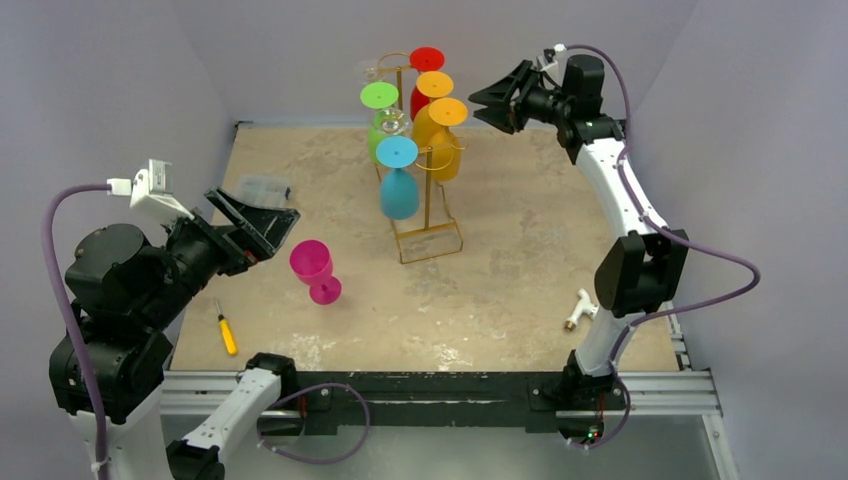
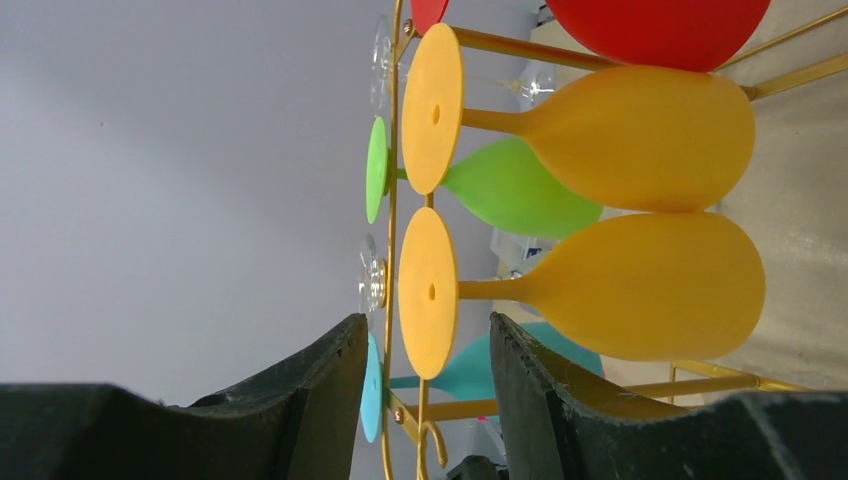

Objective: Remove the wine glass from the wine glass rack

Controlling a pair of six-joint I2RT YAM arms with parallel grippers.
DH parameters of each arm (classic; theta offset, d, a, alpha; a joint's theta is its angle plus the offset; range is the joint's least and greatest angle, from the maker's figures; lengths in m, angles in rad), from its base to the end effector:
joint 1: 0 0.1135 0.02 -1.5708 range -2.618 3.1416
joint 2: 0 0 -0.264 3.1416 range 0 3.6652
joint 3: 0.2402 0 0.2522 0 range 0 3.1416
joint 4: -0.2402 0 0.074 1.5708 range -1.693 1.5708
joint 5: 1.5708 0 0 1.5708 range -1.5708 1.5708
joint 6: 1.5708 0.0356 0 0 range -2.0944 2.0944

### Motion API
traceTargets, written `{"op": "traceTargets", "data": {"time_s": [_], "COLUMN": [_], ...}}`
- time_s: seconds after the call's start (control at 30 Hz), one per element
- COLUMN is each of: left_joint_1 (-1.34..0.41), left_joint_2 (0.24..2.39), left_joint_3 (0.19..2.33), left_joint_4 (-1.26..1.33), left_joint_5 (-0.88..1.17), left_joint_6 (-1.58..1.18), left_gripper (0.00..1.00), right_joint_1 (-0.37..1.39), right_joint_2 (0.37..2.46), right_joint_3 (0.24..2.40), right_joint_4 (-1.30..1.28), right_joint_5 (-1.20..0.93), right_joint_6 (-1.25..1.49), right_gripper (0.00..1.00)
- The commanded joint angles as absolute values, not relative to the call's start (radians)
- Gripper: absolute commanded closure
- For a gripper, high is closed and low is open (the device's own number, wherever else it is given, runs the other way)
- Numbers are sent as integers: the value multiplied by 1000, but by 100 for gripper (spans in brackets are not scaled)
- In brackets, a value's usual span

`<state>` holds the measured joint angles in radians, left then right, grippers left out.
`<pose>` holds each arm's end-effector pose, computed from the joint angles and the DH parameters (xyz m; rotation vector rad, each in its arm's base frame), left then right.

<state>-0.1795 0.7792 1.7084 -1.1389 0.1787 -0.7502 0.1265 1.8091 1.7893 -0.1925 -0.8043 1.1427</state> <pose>0.0356 -0.0129 0.5085 -0.3917 1.8117 -0.8190 0.4183 0.0790 0.4044 0.3571 1.9929 1.5725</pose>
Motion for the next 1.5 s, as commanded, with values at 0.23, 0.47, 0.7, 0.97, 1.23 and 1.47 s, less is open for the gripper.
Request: {"op": "traceTargets", "data": {"time_s": [0.23,0.47,0.7,0.97,1.23,1.47], "left_joint_1": [-183,-183,-183,-183,-183,-183], "left_joint_2": [762,770,784,795,796,795], "left_joint_3": [1700,1701,1708,1708,1697,1690], "left_joint_4": [-1115,-1111,-1106,-1100,-1097,-1089], "left_joint_5": [174,179,188,190,190,192], "left_joint_6": [-770,-770,-763,-755,-752,-751], "left_gripper": [2,2,2,2,2,2], "right_joint_1": [159,162,172,179,181,180], "right_joint_2": [1830,1833,1852,1862,1871,1871], "right_joint_3": [1810,1808,1824,1838,1846,1835], "right_joint_4": [-97,-87,-69,-63,-62,-57], "right_joint_5": [-815,-820,-829,-836,-841,-846], "right_joint_6": [1194,1203,1222,1234,1236,1239], "right_gripper": [55,61,66,75,87,97]}}
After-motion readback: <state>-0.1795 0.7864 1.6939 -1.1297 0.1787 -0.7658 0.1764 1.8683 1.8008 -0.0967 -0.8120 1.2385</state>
